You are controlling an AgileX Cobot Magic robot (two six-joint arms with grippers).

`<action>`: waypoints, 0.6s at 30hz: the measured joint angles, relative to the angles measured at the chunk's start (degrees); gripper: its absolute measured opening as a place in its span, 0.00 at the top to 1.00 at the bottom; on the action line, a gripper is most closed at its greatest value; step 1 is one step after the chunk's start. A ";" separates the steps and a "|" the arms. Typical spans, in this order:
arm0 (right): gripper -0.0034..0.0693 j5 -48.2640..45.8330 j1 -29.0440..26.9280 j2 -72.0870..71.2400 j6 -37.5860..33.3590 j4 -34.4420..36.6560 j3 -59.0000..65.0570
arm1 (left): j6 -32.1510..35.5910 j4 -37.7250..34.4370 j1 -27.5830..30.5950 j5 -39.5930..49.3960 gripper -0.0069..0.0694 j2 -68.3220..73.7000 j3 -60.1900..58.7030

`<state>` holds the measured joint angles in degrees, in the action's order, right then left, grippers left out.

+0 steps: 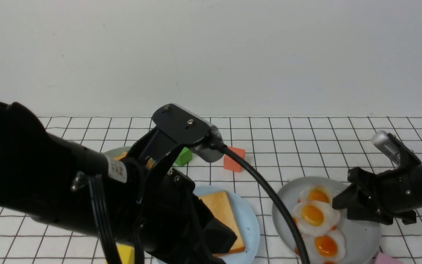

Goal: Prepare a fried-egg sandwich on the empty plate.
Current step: Use the right arm to grab a fried egg

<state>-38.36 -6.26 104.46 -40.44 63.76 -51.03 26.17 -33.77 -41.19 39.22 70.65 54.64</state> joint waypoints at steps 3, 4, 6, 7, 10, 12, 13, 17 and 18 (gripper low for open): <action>0.48 -0.07 0.00 0.78 -0.20 0.21 -0.05 | 0.00 0.00 0.00 -0.32 0.93 0.00 0.00; 0.48 -0.07 0.00 0.94 -0.20 0.26 -0.05 | 0.00 0.00 0.00 -0.41 0.93 0.00 0.00; 0.49 -0.02 0.00 1.47 -0.21 0.83 -0.05 | 0.00 0.00 0.00 -0.41 0.93 0.00 0.00; 0.51 -0.02 0.00 1.70 -0.34 1.17 -0.05 | 0.00 0.00 0.00 -0.41 0.93 0.00 0.00; 0.56 -0.14 0.00 2.15 -1.40 2.26 -0.10 | 0.00 0.00 0.00 -0.41 0.93 0.00 0.00; 0.69 -0.55 0.00 2.76 -3.38 4.43 -0.10 | 0.00 0.00 0.00 -0.45 0.93 0.00 0.00; 0.74 -0.63 0.00 2.83 -3.64 4.82 -0.10 | 0.00 0.00 0.00 -0.45 0.93 0.00 0.00; 0.86 -1.19 0.00 2.83 -4.05 5.25 -0.10 | -0.12 0.00 0.00 -0.45 0.93 0.00 0.00; 0.86 -1.27 0.00 2.83 -4.05 5.27 -0.10 | -0.44 0.00 0.00 -0.45 0.93 0.00 0.00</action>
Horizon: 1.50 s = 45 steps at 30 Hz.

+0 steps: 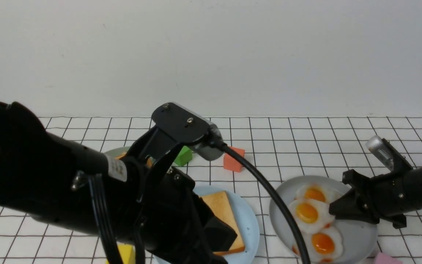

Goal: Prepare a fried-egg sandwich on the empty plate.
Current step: Use the right arm to grab a fried egg, then use the right arm to place the fried egg on the slice of bread in the middle, then use the left arm to grab a slice of bread

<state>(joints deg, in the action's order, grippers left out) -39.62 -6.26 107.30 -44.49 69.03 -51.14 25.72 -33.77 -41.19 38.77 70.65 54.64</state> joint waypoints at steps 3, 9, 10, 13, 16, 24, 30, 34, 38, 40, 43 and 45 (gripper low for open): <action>0.86 -0.23 0.00 -0.53 0.00 -0.30 0.00 | -1.06 1.00 0.00 0.39 0.93 -0.05 0.00; 0.86 -0.75 0.00 -6.88 1.03 -2.09 0.00 | -9.12 9.43 0.12 3.77 0.93 -2.68 0.00; 0.86 -0.86 0.00 -7.59 1.03 -2.09 0.00 | -10.10 10.32 0.21 4.13 0.93 -3.00 0.00; 0.86 -2.99 1.35 -12.85 1.05 0.35 0.00 | -19.24 18.97 1.32 7.05 0.93 -6.36 0.00; 0.86 -3.00 7.75 -14.55 -0.85 5.93 0.00 | -27.00 27.14 1.97 11.58 0.93 -9.24 0.00; 0.86 2.44 26.18 -7.03 -6.71 13.94 -4.33 | -34.75 33.77 2.04 16.48 0.93 -13.93 -2.45; 0.81 4.72 31.41 2.04 -6.84 14.94 -9.16 | -35.12 34.12 2.04 16.65 0.92 -15.25 -3.58; 0.63 6.48 31.74 3.38 -7.01 14.95 -9.30 | -35.12 34.12 2.04 16.64 0.92 -15.25 -3.77; 0.37 8.24 31.74 1.84 -7.84 13.61 -9.49 | -35.12 34.12 2.04 16.66 0.92 -15.25 -3.82; 0.25 8.43 31.74 -0.68 -7.94 12.02 -9.49 | -35.19 34.18 2.04 16.27 0.92 -15.25 -3.82; 0.14 5.99 31.74 -5.77 -6.45 6.97 -9.55 | -38.67 34.35 2.04 12.13 0.91 -14.82 -3.82; 0.13 3.82 31.74 -8.12 -4.47 3.35 -9.62 | -41.13 34.75 2.04 9.43 0.91 -14.33 -3.82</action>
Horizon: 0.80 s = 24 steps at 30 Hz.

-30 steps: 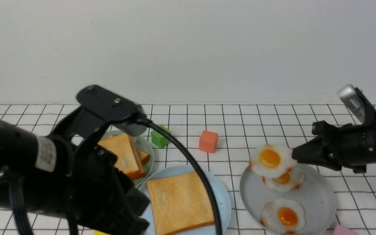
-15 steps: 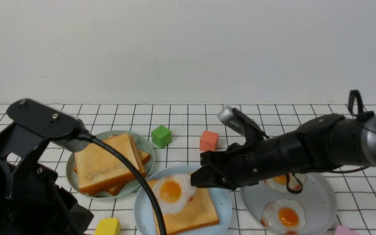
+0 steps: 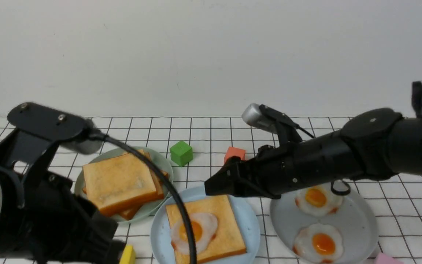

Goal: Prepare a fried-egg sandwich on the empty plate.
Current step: Use the left arm to grab a slice of bread

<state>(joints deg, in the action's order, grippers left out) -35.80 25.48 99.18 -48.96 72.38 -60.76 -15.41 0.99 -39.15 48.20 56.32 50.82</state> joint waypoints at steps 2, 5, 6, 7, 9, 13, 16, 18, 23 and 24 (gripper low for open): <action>0.13 -6.21 0.07 -5.13 7.81 -11.69 -0.07 | -4.90 2.38 0.00 -8.80 0.91 2.12 0.00; 0.16 -12.41 0.22 -10.53 20.19 -27.95 -0.07 | -10.15 7.28 0.46 -16.83 0.90 5.61 0.00; 0.18 -13.93 0.22 -12.47 24.72 -33.55 -0.07 | -12.08 8.36 1.33 -18.02 0.90 7.16 0.26; 0.19 -15.12 0.22 -14.42 28.91 -38.56 -0.07 | -13.67 8.94 2.88 -18.03 0.91 8.79 0.74; 0.20 -16.42 0.22 -18.06 34.33 -45.48 -0.01 | -14.99 9.04 7.50 -17.61 0.92 11.43 1.71; 0.21 -17.58 0.22 -25.40 38.76 -50.17 -0.01 | -10.96 3.00 22.34 -16.71 0.93 14.65 3.31; 0.21 -18.03 0.22 -28.38 38.36 -48.89 -0.01 | -1.95 -9.40 32.88 -14.40 0.93 17.18 3.56; 0.21 -18.29 0.22 -29.07 37.84 -48.06 -0.01 | 3.52 -16.87 38.07 -12.15 0.93 19.52 3.58; 0.21 -19.23 0.22 -29.46 37.10 -47.20 -0.01 | 19.73 -35.02 47.25 -9.85 0.86 28.95 3.63; 0.21 -19.23 0.22 -29.46 37.05 -47.20 -0.01 | 22.33 -37.44 47.64 -9.98 0.84 30.29 3.62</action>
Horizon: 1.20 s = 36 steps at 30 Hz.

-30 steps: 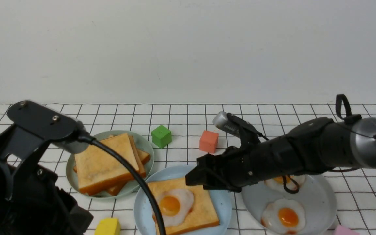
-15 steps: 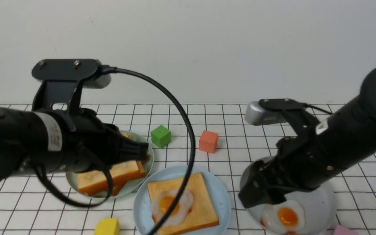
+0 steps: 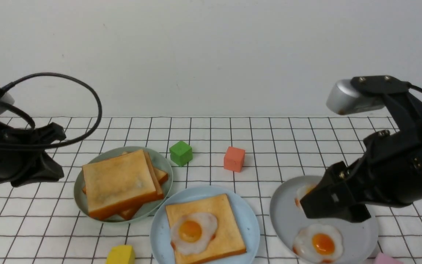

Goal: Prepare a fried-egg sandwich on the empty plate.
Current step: Use the left arm to grab a slice of bread

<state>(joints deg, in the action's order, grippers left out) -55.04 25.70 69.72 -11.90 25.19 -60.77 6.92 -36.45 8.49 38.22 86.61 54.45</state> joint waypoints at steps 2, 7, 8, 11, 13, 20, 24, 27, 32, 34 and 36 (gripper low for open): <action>0.21 0.00 0.00 0.00 0.00 0.00 0.00 | 4.75 -4.16 0.21 -0.58 0.76 3.20 0.00; 0.21 0.06 0.00 0.00 0.00 0.00 0.00 | 15.25 -12.01 0.21 -2.52 0.54 9.12 0.06; 0.21 0.06 0.00 0.00 0.00 0.00 0.00 | 15.71 -12.67 0.21 -2.66 0.54 9.57 0.06; 0.21 0.00 0.00 0.00 0.00 0.00 0.00 | 23.12 -19.23 0.21 -3.32 0.46 13.31 0.30; 0.21 -0.12 0.00 0.00 0.00 0.00 0.00 | 25.55 -22.12 0.21 -3.52 0.46 14.96 0.37; 0.21 -1.61 0.00 0.00 -0.06 0.00 0.00 | 31.84 -28.25 0.27 -3.73 0.61 18.01 0.37; 0.21 -2.20 0.00 0.00 -0.06 0.00 0.00 | 32.29 -27.49 0.27 -4.09 0.73 18.08 0.37; 0.21 -2.85 0.00 0.00 -0.06 0.00 0.00 | 32.31 -25.97 0.27 -4.28 0.89 18.08 0.49; 0.21 -3.01 0.00 0.00 -0.06 0.01 0.00 | 32.31 -25.47 0.27 -2.36 0.93 17.23 0.61; 0.21 -3.01 0.00 0.00 -0.06 0.01 0.00 | 32.36 -25.12 0.27 0.16 0.93 15.65 0.61; 0.21 -3.01 0.00 0.00 -0.06 0.01 0.00 | 32.55 -25.33 0.27 2.53 0.93 13.47 0.61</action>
<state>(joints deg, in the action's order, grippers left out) -58.04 25.70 69.72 -11.96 25.20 -60.77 39.47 -61.78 8.76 40.75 100.08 55.06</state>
